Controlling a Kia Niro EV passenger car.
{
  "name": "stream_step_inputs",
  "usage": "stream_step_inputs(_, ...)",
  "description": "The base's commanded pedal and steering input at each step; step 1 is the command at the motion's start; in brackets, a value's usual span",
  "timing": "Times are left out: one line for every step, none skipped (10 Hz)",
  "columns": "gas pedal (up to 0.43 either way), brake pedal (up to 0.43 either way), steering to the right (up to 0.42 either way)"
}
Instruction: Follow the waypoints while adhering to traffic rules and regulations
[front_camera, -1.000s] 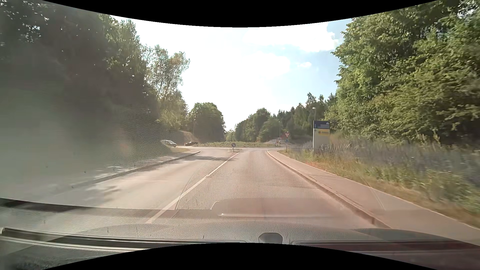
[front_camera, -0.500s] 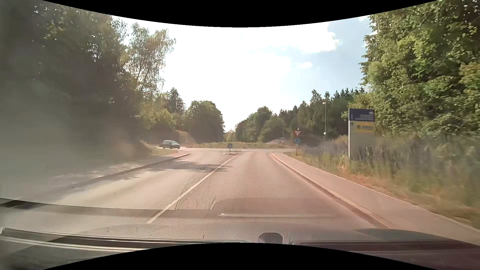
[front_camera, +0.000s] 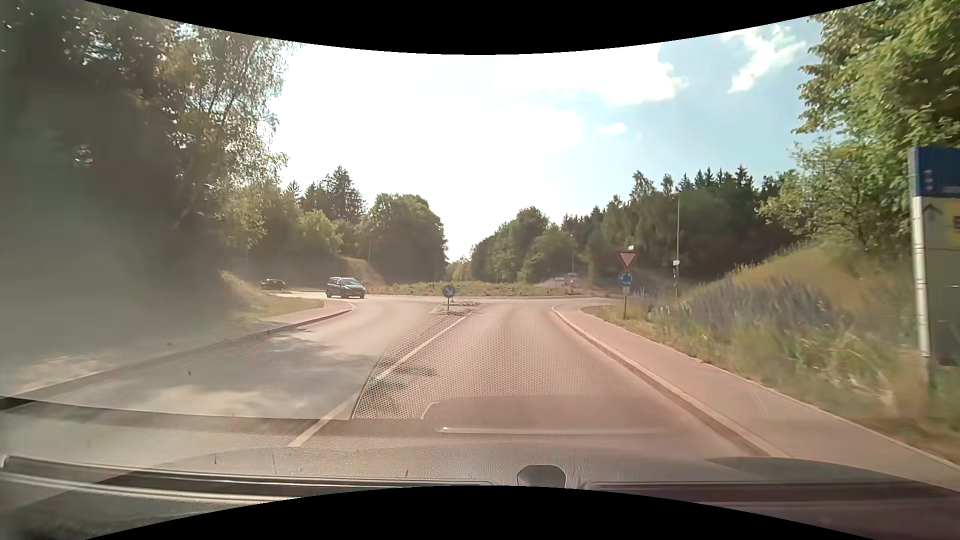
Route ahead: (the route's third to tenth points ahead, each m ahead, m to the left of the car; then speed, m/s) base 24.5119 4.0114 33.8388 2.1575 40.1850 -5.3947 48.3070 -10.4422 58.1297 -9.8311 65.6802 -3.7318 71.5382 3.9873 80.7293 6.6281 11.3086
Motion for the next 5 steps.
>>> stream_step_inputs(0.000, 0.232, 0.000)
stream_step_inputs(0.000, 0.232, 0.000)
stream_step_inputs(0.000, 0.232, 0.002)
stream_step_inputs(0.000, 0.232, 0.004)
stream_step_inputs(0.000, 0.238, 0.008)
